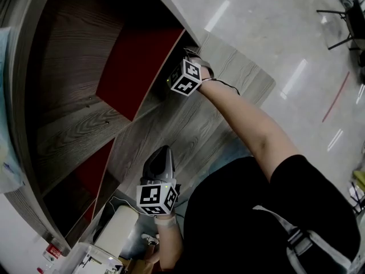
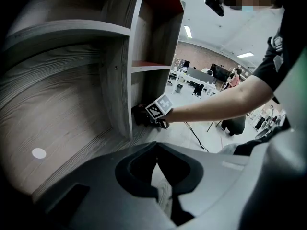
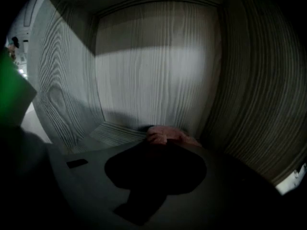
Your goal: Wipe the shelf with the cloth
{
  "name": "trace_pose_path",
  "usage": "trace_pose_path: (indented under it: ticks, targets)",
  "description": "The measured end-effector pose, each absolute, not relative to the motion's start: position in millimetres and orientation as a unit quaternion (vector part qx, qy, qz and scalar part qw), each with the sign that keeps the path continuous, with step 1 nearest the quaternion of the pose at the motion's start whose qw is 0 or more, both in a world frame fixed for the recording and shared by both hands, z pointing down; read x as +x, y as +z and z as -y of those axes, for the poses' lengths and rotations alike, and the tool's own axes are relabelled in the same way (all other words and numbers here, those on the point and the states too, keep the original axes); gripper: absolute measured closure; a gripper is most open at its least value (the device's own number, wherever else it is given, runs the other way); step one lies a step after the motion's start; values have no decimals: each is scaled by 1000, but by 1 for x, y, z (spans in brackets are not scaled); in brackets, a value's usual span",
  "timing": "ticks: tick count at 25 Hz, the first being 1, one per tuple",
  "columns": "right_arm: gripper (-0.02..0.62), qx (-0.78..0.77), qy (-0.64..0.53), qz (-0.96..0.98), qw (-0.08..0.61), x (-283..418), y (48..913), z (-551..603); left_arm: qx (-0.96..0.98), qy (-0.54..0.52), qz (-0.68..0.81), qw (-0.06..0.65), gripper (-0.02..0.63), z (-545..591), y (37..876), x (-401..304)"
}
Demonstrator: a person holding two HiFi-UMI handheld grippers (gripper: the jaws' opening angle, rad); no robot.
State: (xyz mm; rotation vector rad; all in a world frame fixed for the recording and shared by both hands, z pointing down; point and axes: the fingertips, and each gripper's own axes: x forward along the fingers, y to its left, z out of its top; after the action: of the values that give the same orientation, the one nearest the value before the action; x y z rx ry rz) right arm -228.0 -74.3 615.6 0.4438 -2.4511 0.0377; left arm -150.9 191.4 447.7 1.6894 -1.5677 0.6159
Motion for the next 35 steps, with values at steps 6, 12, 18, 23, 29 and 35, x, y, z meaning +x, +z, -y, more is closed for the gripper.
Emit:
trace_pose_path:
  ticks: [6, 12, 18, 23, 29, 35]
  targets:
    - [519, 116, 4, 939, 323, -251, 616, 41, 654, 240, 615, 368, 600, -193, 446, -153]
    - [518, 41, -7, 944, 328, -269, 616, -2, 653, 242, 615, 369, 600, -195, 445, -149]
    - [511, -18, -12, 944, 330, -270, 614, -34, 652, 241, 618, 367, 600, -196, 443, -147]
    - [515, -41, -22, 940, 337, -258, 616, -51, 650, 240, 622, 364, 600, -197, 439, -145]
    - [518, -36, 15, 935, 353, -240, 616, -35, 650, 242, 623, 363, 600, -200, 439, -142]
    - [518, 38, 28, 933, 357, -213, 619, 13, 654, 240, 620, 361, 600, -199, 439, -137]
